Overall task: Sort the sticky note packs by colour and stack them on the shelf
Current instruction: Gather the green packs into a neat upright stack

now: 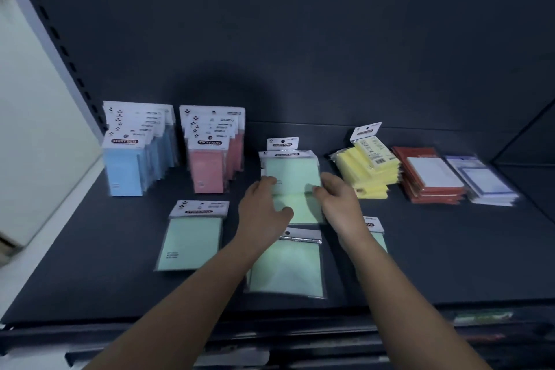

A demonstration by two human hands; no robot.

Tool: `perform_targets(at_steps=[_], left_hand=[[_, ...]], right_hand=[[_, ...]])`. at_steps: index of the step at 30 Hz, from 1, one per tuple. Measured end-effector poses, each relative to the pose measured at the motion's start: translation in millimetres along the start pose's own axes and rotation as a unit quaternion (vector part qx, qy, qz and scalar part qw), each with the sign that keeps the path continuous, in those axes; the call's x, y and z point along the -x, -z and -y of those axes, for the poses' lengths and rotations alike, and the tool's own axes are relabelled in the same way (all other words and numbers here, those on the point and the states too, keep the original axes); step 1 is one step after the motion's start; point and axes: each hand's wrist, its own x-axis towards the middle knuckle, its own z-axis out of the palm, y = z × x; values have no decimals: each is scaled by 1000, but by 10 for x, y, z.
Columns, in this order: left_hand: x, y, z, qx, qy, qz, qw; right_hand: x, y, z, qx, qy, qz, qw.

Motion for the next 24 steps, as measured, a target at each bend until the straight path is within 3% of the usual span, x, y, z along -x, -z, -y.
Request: perform_targets(at_steps=[4,7,12,19,22,24], left_hand=[[36,94,15,123,-8,-17,992],[64,173,18,264,37,-81,960],[63,298,117,426,135,-98,889],[260,403,246,375,104,-16,921],[372,378,311,239,34,-12,970],[443,347,334,178,-7,-26,984]], right_hand=[[9,-79,-19,-63,-2,-101,993],[74,-101,1,-136,-3,-143,980],[261,-101,69,-289,-82,-69,951],[600,-6,-61,-150,-44,21,988],[749,22,-156,-64,-15,13,998],[834,30,-194,18,13,2,1000]])
